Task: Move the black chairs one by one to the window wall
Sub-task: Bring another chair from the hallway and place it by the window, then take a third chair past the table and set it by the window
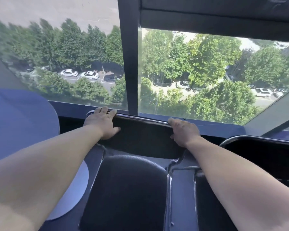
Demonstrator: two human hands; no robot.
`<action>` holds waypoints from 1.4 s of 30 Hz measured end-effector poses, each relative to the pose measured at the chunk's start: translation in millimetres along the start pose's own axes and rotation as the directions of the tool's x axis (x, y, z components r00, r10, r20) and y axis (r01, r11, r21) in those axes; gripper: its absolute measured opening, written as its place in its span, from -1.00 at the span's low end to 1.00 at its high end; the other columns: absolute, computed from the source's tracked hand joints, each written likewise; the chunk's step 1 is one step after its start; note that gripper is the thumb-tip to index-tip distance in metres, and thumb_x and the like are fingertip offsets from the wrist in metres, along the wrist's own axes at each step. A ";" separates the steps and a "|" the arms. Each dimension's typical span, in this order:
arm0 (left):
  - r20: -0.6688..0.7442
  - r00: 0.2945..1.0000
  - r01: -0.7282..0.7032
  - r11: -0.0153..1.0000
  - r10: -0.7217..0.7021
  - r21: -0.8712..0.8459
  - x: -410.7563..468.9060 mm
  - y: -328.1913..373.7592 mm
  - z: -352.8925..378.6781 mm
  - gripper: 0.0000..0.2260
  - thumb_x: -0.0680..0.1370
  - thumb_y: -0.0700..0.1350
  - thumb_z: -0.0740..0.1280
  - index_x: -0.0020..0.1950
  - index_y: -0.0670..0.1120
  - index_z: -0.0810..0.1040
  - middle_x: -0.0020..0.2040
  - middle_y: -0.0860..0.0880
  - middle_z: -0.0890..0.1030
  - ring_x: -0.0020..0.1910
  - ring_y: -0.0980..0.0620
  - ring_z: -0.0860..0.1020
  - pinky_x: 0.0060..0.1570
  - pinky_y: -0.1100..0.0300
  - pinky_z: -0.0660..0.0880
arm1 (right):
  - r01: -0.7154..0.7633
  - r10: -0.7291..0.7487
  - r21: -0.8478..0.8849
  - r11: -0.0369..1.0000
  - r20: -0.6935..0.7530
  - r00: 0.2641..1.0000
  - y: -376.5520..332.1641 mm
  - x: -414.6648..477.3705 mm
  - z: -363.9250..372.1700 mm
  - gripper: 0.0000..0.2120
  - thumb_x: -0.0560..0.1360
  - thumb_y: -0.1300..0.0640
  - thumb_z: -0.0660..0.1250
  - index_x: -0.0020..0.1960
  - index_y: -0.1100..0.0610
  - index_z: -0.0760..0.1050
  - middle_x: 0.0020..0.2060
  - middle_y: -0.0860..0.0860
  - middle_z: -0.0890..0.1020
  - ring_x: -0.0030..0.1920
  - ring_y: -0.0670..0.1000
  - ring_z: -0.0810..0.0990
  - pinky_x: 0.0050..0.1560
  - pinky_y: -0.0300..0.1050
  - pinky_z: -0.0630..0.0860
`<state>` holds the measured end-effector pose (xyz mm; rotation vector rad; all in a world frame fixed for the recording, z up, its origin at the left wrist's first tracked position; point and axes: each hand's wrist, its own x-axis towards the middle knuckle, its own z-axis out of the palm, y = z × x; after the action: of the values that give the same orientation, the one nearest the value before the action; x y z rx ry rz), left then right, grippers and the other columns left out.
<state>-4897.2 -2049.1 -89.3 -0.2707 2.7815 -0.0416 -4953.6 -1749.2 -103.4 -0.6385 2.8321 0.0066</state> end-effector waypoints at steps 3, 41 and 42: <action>0.018 0.998 0.069 0.996 -0.068 -0.049 -1.8 -1.6 2.1 -0.25 0.52 0.35 0.24 0.60 0.13 0.01 0.61 -0.05 0.02 0.59 -0.15 -0.02 0.46 -0.19 0.24 | 0.033 -0.033 0.007 0.999 -0.022 0.999 0.4 16.8 -1.4 -0.72 0.57 0.15 0.36 0.21 0.04 0.34 0.08 0.04 0.57 0.09 0.14 0.59 -0.07 -0.02 0.41; 0.047 0.294 0.909 0.264 -0.955 -0.323 -892.5 -236.6 165.8 -0.33 0.62 0.25 0.11 0.62 0.07 -0.08 0.63 -0.05 0.02 0.57 -0.10 0.08 0.48 -0.12 0.12 | 0.953 -0.972 -0.301 0.030 0.214 0.098 -656.6 -505.9 -44.2 -0.47 0.56 -0.09 0.26 0.48 0.01 0.25 0.39 0.03 0.41 0.38 0.12 0.42 0.26 0.00 0.41; 0.054 0.251 0.923 0.222 -0.967 -0.314 -937.2 -226.0 175.9 -0.33 0.61 0.25 0.11 0.62 0.06 -0.08 0.63 -0.06 0.03 0.55 -0.09 0.11 0.47 -0.12 0.15 | 0.952 -0.972 -0.306 -0.026 0.228 0.047 -671.4 -547.6 -38.5 -0.45 0.56 -0.11 0.26 0.49 0.00 0.23 0.41 0.02 0.39 0.39 0.11 0.41 0.27 0.00 0.41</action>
<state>-3931.8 -2090.1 73.6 -2.1273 2.2100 0.0484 -4198.2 -2127.4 92.6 -2.6225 1.6401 0.3119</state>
